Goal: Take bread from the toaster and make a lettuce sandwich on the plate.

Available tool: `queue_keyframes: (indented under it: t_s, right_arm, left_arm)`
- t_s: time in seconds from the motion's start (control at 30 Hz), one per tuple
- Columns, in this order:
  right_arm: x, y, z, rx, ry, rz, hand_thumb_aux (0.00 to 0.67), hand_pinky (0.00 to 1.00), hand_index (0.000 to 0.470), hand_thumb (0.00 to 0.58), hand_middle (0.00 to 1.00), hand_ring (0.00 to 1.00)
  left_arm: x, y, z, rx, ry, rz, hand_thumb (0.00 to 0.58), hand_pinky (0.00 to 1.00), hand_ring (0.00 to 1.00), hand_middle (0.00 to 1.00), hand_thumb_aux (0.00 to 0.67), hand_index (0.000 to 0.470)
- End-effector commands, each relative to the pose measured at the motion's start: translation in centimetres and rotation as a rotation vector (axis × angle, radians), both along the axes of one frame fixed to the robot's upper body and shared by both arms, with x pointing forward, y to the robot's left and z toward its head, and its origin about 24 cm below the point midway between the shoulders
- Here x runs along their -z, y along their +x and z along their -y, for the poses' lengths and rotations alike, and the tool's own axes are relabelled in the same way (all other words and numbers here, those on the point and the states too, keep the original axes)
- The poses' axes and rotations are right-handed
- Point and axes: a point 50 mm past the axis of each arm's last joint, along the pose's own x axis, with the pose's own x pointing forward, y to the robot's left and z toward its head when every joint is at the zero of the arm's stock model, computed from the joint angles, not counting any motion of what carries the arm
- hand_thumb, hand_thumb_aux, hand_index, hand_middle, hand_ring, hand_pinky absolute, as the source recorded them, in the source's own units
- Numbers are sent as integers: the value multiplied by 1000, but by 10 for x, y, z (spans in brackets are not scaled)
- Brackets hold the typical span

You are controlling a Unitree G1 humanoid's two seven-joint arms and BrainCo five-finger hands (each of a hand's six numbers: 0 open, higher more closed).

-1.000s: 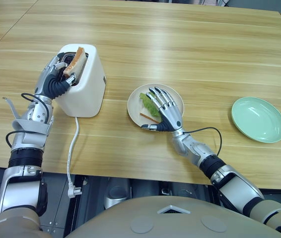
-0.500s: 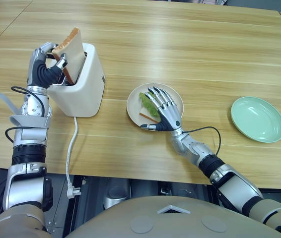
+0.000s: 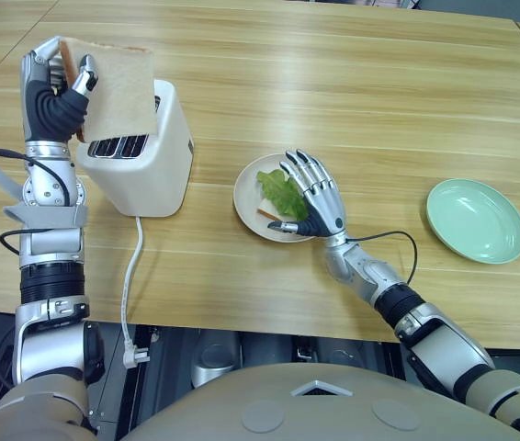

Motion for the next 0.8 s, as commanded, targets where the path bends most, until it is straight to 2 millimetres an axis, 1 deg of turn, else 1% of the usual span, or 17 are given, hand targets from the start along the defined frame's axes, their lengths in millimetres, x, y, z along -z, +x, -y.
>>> queue_keyframes:
  t_s: [0.03,0.17,0.3,0.37,0.43,0.6,0.7,0.8]
  right_arm:
    - [-8,2,14,40,65,-3,0,0,0,0,0,0]
    - [-14,4,30,85,120,-3,0,0,0,0,0,0]
    - [-21,6,52,143,170,-4,0,0,0,0,0,0]
    - [-24,5,63,171,194,-2,0,0,0,0,0,0]
    - [-28,4,74,200,216,4,0,0,0,0,0,0]
    - [-32,0,91,243,241,7,0,0,0,0,0,0]
    - [-32,-2,93,245,240,5,0,0,0,0,0,0]
    - [-31,-7,90,233,216,5,0,0,0,0,0,0]
  left_arm:
    - [-7,1,16,115,-49,15,580,1000,1000,1000,670,460]
    - [-6,4,32,228,-117,-2,580,1000,1000,1000,670,460]
    - [-2,6,59,371,-178,-34,580,1000,1000,1000,670,460]
    - [4,9,75,454,-208,-81,580,1000,1000,1000,670,460]
    - [17,16,90,532,-240,-159,580,1000,1000,1000,670,460]
    - [54,30,122,671,-278,-357,580,1000,1000,1000,670,460]
    - [78,39,140,756,-301,-497,580,1000,1000,1000,670,460]
    - [96,49,151,805,-350,-611,580,1000,1000,1000,670,460]
